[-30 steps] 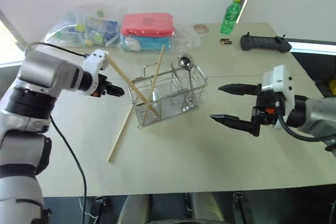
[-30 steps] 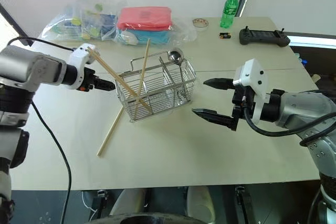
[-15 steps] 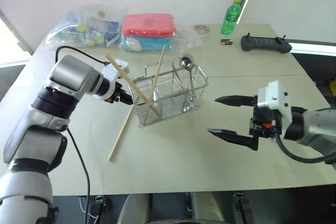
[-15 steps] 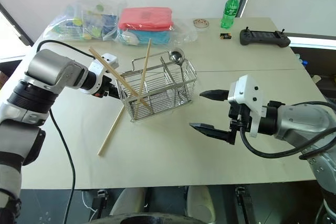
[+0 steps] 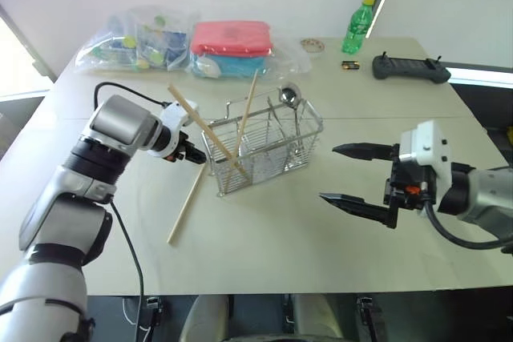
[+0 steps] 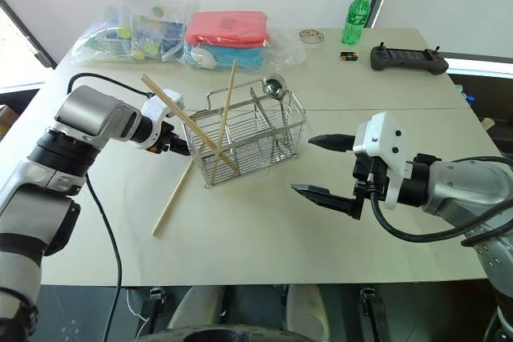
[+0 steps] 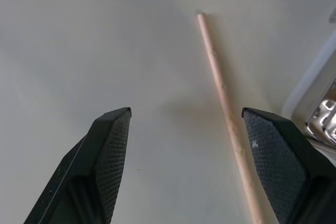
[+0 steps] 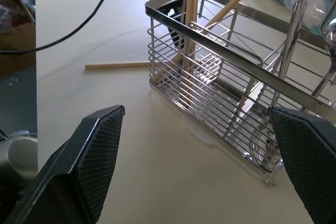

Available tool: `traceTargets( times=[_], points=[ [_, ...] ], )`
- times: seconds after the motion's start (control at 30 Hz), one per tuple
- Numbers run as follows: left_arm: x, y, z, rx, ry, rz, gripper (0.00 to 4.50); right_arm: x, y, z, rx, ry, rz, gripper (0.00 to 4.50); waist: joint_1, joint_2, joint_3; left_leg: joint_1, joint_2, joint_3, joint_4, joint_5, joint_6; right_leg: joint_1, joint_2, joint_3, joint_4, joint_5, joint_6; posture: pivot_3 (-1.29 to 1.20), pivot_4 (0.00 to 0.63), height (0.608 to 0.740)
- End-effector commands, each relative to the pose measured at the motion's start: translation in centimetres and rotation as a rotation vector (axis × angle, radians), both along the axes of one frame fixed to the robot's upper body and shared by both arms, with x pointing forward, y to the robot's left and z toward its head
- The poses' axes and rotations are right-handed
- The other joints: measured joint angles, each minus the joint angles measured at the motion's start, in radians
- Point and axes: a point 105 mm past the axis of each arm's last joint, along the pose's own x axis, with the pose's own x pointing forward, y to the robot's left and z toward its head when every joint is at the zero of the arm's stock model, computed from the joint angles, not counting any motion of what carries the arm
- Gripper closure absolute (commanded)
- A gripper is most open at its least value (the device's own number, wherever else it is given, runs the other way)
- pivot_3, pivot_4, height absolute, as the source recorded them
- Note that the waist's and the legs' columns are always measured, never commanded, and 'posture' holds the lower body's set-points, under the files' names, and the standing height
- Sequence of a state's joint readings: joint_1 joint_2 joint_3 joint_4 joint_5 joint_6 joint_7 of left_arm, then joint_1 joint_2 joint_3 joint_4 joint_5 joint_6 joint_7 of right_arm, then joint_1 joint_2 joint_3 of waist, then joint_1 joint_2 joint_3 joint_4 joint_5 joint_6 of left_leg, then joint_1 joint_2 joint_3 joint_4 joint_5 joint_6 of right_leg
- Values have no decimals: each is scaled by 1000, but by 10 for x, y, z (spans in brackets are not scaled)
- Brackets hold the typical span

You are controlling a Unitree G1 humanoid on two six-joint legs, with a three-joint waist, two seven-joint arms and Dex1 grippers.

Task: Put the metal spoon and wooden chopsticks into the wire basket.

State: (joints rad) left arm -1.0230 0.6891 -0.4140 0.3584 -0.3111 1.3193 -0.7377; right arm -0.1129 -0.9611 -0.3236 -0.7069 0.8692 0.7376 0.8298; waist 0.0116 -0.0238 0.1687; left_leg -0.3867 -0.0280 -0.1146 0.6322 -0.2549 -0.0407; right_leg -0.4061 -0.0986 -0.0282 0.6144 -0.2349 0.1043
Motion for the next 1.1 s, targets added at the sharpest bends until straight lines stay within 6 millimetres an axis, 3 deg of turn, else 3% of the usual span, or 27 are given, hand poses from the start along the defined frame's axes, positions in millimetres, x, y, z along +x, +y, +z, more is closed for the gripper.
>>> traceTargets(
  times=[0.03, 0.17, 0.57, 0.93, 1.03, 1.1],
  points=[
    [7, 6, 15, -15, -56, 24, 944, -2, 1, 10, -3, -47, 11, 0, 0, 0, 0, 0, 0, 0, 0, 0, 0, 0, 0, 0, 0, 0, 0, 0, 150, 692],
    [14, 0, 18, -55, -74, 42, 944, -1, 3, 12, 1, -48, 16, 0, 1, 0, 0, 0, 0, 0, 0, 0, 0, 0, 0, 0, 0, 0, 0, 0, 150, 692],
    [27, -29, -2, -96, -39, 44, 944, 0, 3, 14, 6, -49, 0, 0, -1, 0, 0, 1, 0, 0, 0, 0, 0, 1, 0, 0, 1, 0, 0, 0, 150, 692],
    [12, -33, -26, -60, 76, 6, 944, 0, 3, 18, 26, -58, -27, 0, 0, 1, -1, 4, 0, 0, 0, 0, 0, 4, 0, 0, 0, 0, 0, 0, 150, 692],
    [10, -32, -25, -49, 82, -11, 1716, 1, 4, 17, 32, -58, -29, 0, 0, 1, -1, 4, 0, 0, 0, 0, 0, 4, 0, 0, 0, 0, 0, 0, 150, 692],
    [9, -31, -25, -45, 87, -14, 2618, 1, 4, 17, 35, -58, -31, 0, 0, 1, -1, 4, 0, 0, 0, 0, 0, 4, 0, 0, 0, 0, 0, 0, 150, 692]
  ],
)
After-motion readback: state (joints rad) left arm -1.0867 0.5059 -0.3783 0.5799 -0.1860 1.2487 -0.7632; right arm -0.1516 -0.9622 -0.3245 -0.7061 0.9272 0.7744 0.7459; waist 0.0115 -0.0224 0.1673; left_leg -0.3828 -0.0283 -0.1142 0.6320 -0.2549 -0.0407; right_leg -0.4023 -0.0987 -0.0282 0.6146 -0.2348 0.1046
